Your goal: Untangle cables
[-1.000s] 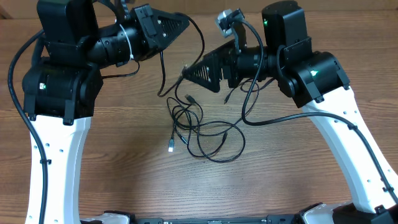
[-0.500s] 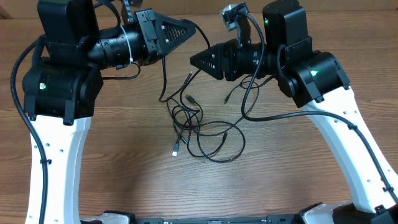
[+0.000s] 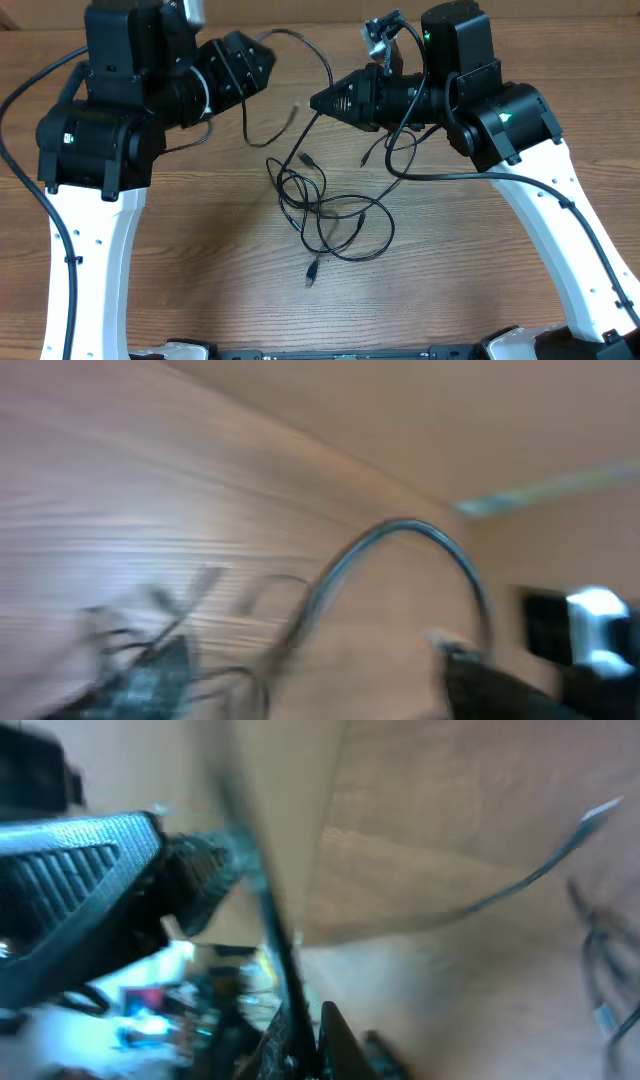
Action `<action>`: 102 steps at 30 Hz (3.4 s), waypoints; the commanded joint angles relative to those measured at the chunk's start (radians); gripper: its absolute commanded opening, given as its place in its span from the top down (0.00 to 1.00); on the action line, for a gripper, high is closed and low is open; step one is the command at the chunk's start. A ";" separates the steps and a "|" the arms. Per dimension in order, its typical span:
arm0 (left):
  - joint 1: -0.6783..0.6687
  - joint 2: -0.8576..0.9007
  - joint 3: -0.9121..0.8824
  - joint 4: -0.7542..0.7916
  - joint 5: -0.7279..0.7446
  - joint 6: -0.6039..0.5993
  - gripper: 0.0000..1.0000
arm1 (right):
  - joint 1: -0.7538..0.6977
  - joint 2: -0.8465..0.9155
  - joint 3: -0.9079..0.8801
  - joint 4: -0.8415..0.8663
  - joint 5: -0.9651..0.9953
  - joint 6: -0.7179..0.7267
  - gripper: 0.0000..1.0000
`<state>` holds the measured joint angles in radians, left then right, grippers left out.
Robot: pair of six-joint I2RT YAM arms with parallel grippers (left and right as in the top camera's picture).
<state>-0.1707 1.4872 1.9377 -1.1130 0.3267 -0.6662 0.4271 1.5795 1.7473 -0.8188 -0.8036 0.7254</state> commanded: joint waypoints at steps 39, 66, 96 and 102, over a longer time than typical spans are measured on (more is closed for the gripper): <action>-0.009 0.011 0.010 -0.143 0.501 0.825 0.28 | -0.011 0.000 0.010 0.205 0.038 0.566 0.96; -0.014 0.030 0.010 -0.110 0.513 0.815 0.62 | 0.024 0.000 0.008 0.238 -0.107 0.602 0.96; -0.002 0.030 0.010 0.101 0.296 0.399 0.96 | -0.014 0.000 0.008 0.172 -0.048 0.224 0.00; 0.024 0.030 0.010 0.240 0.194 0.270 0.96 | -0.129 0.000 0.008 0.027 -0.034 0.134 0.00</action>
<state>-0.1669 1.5154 1.9347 -0.9382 0.6048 -0.2588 0.3542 1.5810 1.7473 -0.7441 -0.8497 0.9726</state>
